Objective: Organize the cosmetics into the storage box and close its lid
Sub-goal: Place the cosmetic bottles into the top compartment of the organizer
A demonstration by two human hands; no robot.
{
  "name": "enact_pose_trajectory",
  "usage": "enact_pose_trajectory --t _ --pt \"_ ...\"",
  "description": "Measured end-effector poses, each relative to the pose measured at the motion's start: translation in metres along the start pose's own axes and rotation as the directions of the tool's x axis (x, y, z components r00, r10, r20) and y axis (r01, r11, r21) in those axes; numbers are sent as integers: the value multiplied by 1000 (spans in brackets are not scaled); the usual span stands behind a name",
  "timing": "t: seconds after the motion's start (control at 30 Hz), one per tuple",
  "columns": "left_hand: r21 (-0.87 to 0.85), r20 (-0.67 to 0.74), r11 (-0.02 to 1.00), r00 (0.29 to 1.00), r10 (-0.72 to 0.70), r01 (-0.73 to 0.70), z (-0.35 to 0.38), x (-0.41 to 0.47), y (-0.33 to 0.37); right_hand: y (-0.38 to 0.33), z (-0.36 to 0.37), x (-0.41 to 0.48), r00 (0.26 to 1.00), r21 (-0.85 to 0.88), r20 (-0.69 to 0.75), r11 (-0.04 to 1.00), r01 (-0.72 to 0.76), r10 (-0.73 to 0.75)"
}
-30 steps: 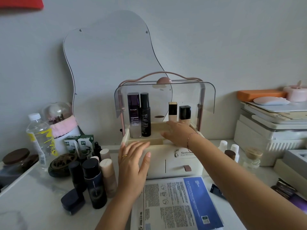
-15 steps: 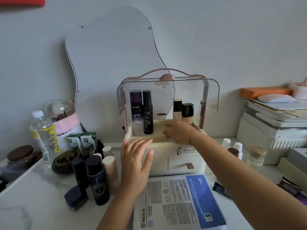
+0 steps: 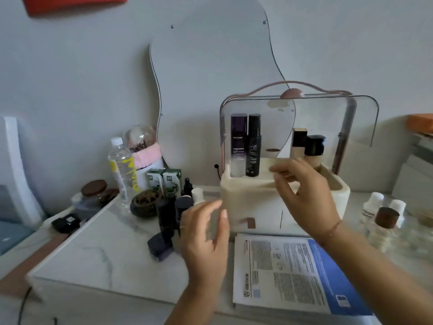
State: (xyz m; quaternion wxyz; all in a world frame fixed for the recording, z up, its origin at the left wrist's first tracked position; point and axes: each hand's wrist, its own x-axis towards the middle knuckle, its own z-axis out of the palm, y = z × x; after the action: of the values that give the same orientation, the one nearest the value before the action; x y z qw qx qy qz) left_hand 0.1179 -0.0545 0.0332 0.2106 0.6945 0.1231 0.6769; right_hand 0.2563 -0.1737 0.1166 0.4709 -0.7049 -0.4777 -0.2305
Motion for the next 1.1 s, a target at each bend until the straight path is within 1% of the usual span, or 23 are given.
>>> enact_pose_trajectory --t 0.07,0.13,0.17,0.23,0.27,0.33,0.4,0.53,0.63,0.73,0.8,0.9,0.93,1.0,1.1 --pt "42 -109 981 977 -183 189 -23 -12 -15 -13 1 -35 999 56 51 998 -4 1" --pt "76 -109 921 921 -373 382 -36 -21 -32 -12 5 -64 980 65 178 993 -103 90" --pt "87 -77 893 896 -436 442 -38 -24 -38 -8 8 -73 954 58 262 985 -164 144" --pt "106 9 860 864 -503 500 -39 -27 -44 1 13 -84 875 7 428 967 -253 226" --pt "114 44 848 850 -524 517 -37 -27 -44 6 14 -87 849 -28 474 967 -251 234" --pt "114 81 829 827 -557 547 -35 -27 -46 13 16 -89 837 -68 498 972 -225 228" --pt "119 76 812 810 -581 571 -34 -29 -50 17 18 -89 840 -53 497 974 -220 217" --pt "112 24 801 804 -594 589 -37 -27 -48 22 20 -90 847 -16 489 973 -230 208" --pt "51 1 811 813 -583 582 -43 -17 -37 22 20 -89 838 -18 503 972 -234 212" --pt "-81 21 847 851 -525 525 -51 2 -14 16 16 -86 827 -2 516 966 -257 221" --pt "-136 92 856 866 -491 500 -50 16 7 5 10 -82 832 59 503 952 -301 233" --pt "-283 318 792 832 -455 542 -31 28 36 -15 -1 -70 886 218 437 938 -269 152" --pt "-300 381 777 816 -434 553 -21 29 44 -21 -4 -64 900 244 415 937 -251 133" --pt "-297 465 772 791 -398 563 -2 30 60 -27 -9 -52 930 236 348 949 -208 118" --pt "-278 491 803 797 -352 527 24 36 72 -26 -19 -35 962 169 237 969 -180 138"
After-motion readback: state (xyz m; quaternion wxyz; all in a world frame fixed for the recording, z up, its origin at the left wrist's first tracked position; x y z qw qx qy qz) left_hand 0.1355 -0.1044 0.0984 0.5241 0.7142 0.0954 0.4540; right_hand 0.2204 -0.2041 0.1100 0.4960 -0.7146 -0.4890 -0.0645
